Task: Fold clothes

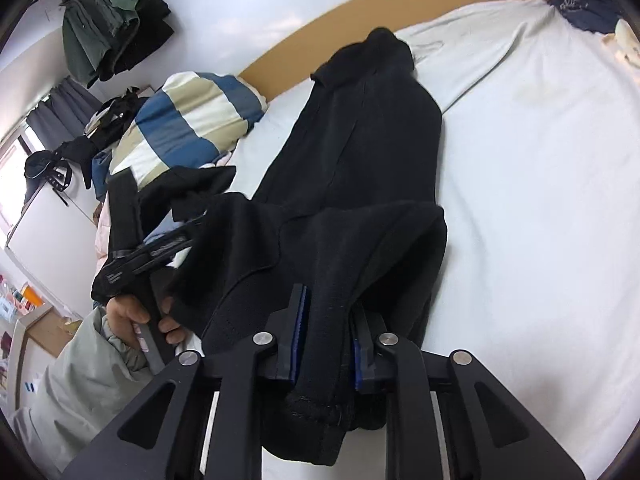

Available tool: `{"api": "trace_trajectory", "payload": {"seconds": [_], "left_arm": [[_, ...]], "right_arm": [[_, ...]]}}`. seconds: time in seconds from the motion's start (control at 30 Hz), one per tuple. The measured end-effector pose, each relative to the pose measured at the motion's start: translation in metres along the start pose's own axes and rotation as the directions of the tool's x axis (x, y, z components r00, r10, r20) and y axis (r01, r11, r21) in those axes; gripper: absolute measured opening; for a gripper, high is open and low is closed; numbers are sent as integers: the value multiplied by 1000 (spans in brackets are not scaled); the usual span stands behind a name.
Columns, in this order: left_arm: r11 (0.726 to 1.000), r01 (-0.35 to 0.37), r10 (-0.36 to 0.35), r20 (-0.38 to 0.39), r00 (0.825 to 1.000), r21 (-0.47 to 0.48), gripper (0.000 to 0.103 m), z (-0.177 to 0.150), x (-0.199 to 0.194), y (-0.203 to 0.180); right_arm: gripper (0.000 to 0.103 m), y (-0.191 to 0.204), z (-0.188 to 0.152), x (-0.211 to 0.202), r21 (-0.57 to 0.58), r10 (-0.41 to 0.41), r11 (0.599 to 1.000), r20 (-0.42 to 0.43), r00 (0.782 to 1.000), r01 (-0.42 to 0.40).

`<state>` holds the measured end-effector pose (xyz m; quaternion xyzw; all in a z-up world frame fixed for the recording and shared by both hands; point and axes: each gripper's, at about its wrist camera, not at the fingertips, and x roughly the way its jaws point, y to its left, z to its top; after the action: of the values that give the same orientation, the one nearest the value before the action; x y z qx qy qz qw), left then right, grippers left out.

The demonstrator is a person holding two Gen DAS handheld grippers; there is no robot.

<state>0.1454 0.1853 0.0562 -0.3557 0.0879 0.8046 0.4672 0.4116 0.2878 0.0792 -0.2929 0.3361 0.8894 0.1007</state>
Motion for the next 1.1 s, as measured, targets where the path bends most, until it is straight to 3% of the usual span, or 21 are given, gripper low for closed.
{"api": "trace_trajectory", "payload": {"seconds": [0.13, 0.23, 0.3, 0.4, 0.5, 0.57, 0.63, 0.73, 0.8, 0.87, 0.97, 1.1], "left_arm": [[996, 52, -52, -3, 999, -75, 89, -18, -30, 29], [1000, -12, 12, -23, 1000, -10, 88, -30, -55, 31], [1000, -26, 26, -11, 1000, -1, 88, -34, -70, 35], [995, -51, 53, 24, 998, -87, 88, -24, -80, 49], [988, 11, 2, 84, 996, -157, 88, -6, -83, 43], [993, 77, -66, 112, 991, -93, 88, 6, -83, 15], [996, 83, -85, 105, 991, 23, 88, 13, -79, -27], [961, 18, -52, 118, 992, 275, 88, 9, -75, -105], [940, -55, 12, 128, 992, 336, 88, 5, -65, -134], [954, -90, 68, 87, 994, 285, 88, 5, -52, -133], [981, -139, 141, -5, 990, 138, 88, -1, -43, -98], [973, -229, 231, -94, 968, 26, 87, -25, -44, -37]], "right_arm": [[23, 5, 7, 21, -36, -16, 999, -36, 999, 15], [24, 7, 3, 27, -87, -41, 996, -44, 998, 37], [24, -2, -2, 20, -60, -25, 998, -37, 999, 23], [25, -3, -8, 15, -58, -30, 998, -36, 999, 28], [33, 2, -9, 4, -89, -53, 995, -34, 998, 50], [33, 3, -7, -11, -110, -53, 993, -20, 998, 50], [33, 1, -2, -32, -130, -70, 989, 19, 997, 72], [33, -1, 11, -66, -136, -136, 980, 92, 986, 148], [33, 4, 18, -79, -157, -160, 971, 123, 979, 179], [33, 21, 21, -72, -224, -152, 958, 126, 980, 178], [33, 39, 23, -39, -289, -92, 951, 85, 992, 113], [33, 40, 19, 18, -267, -31, 963, -33, 999, 21]]}}
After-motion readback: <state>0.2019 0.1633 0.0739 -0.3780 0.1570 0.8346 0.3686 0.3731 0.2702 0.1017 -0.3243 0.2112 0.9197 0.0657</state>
